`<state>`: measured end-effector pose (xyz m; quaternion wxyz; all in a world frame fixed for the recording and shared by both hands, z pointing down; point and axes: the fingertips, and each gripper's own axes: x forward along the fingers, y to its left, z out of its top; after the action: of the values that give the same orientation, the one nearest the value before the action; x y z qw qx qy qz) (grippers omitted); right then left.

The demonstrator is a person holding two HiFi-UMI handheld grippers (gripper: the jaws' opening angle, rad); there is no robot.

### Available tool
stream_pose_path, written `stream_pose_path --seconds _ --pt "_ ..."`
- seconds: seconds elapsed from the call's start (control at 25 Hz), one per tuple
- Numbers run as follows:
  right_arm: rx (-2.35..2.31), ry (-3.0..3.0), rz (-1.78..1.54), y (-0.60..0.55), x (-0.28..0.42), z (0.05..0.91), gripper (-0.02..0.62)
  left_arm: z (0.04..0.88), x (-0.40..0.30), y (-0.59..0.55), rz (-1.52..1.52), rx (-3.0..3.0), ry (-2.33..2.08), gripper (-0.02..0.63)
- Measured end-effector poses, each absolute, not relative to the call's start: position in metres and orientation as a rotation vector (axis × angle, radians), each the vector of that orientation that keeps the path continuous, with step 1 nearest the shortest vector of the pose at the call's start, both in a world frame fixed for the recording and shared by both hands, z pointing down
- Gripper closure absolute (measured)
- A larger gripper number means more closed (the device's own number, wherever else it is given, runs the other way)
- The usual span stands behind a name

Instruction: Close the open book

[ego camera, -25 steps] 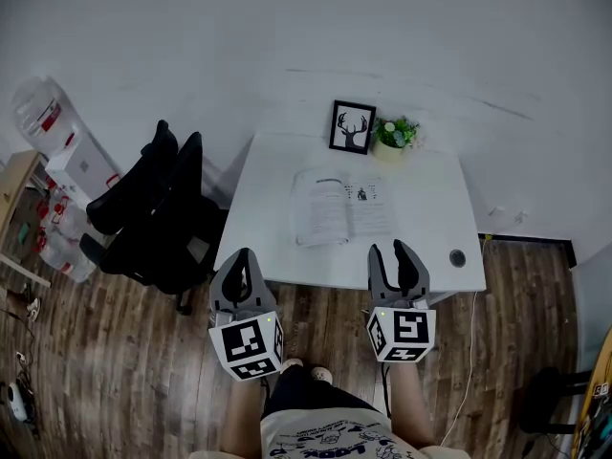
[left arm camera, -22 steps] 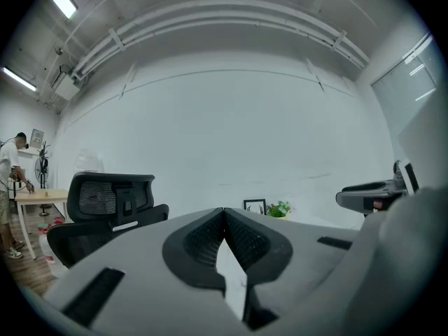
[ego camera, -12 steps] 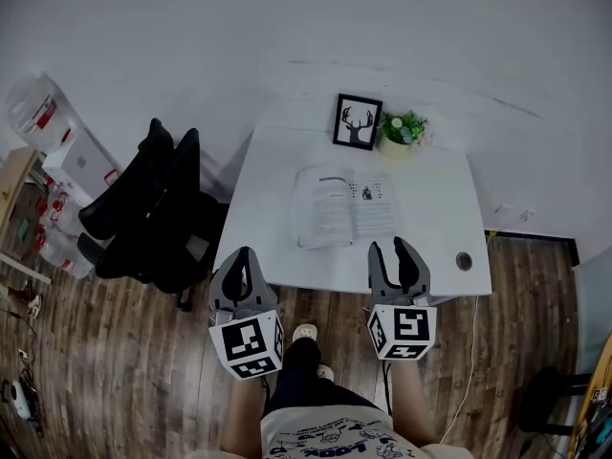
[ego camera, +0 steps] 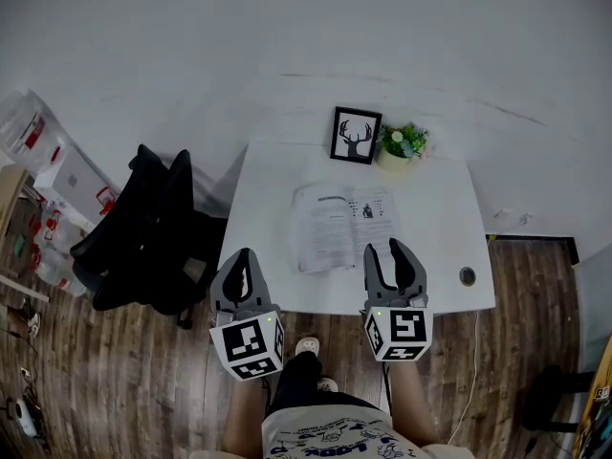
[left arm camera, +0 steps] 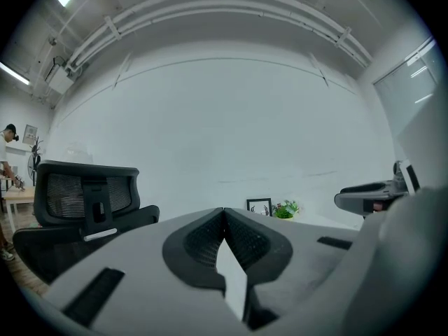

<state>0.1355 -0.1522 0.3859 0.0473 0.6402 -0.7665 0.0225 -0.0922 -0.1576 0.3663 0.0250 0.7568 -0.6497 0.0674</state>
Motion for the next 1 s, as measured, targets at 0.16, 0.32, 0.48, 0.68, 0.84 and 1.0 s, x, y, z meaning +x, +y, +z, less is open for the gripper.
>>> stream_pose_path --seconds 0.16,0.32,0.48,0.68,0.84,1.0 --pt "1.966 -2.318 0.072 -0.174 0.135 0.388 0.439 0.368 -0.092 -0.184 0.211 2.354 -1.988 0.583" --pt "1.972 -2.305 0.076 -0.193 0.133 0.389 0.439 0.371 -0.093 -0.206 0.216 2.367 -1.966 0.583" --pt "1.977 -2.285 0.076 -0.209 0.13 0.392 0.439 0.373 -0.095 -0.225 0.216 2.377 -1.944 0.583" --pt "1.987 -2.261 0.087 -0.226 0.126 0.398 0.439 0.378 -0.098 -0.245 0.222 2.389 -1.916 0.582" --pt "1.991 -2.245 0.088 -0.236 0.122 0.402 0.439 0.384 -0.102 -0.258 0.229 2.4 -1.901 0.583" --pt "2.002 -2.224 0.086 -0.244 0.122 0.405 0.439 0.388 -0.105 -0.268 0.234 2.402 -1.887 0.583"
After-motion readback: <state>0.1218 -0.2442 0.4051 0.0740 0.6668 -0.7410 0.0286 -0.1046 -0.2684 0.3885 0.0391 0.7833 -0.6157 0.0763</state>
